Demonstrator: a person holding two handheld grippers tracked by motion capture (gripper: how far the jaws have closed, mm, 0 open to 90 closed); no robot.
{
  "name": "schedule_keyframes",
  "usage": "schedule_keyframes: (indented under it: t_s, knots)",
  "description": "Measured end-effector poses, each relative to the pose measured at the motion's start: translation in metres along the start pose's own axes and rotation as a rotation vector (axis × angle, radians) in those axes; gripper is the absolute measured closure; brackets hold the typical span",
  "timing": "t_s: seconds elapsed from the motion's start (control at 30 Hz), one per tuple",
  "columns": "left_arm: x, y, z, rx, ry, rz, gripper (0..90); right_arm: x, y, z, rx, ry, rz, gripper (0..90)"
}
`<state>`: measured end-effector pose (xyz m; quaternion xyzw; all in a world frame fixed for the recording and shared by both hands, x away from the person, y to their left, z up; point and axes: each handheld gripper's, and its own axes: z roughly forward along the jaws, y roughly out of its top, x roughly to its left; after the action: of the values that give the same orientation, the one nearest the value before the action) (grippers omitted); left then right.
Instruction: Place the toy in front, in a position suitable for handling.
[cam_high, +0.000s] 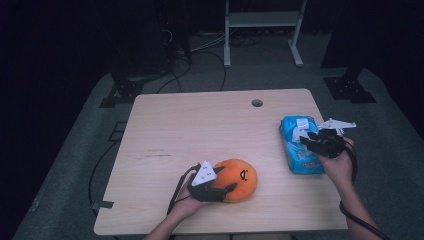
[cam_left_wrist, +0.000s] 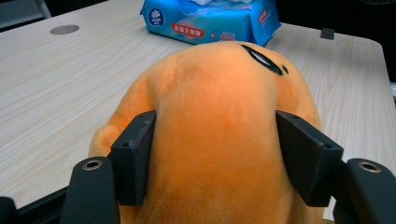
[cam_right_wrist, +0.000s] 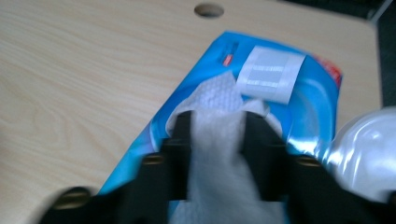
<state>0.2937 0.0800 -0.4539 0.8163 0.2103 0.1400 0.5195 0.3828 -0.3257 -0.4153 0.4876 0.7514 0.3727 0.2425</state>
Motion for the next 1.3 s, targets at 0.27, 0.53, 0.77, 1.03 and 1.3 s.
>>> schedule_keyframes:
  t_s: [0.27,0.53,0.77,1.03,1.3]
  knots:
    - [0.000,0.001,0.000,0.009,-0.006,0.002,32.5,-0.004,0.005,-0.002,0.056,0.029,0.041,88.1]
    - [0.001,0.000,-0.001,0.013,-0.009,0.001,32.3,-0.002,0.020,-0.019,0.004,0.053,0.061,88.6]
    - [0.001,0.000,-0.001,0.013,-0.008,0.008,32.0,0.000,0.040,-0.042,-0.051,0.075,0.068,88.8]
    - [0.001,0.000,-0.001,0.014,-0.008,0.006,31.6,0.020,0.061,-0.075,-0.147,0.172,0.032,88.7]
    - [0.000,0.000,-0.001,0.018,-0.003,0.010,31.1,0.091,0.055,-0.095,-0.140,0.395,-0.139,88.7]
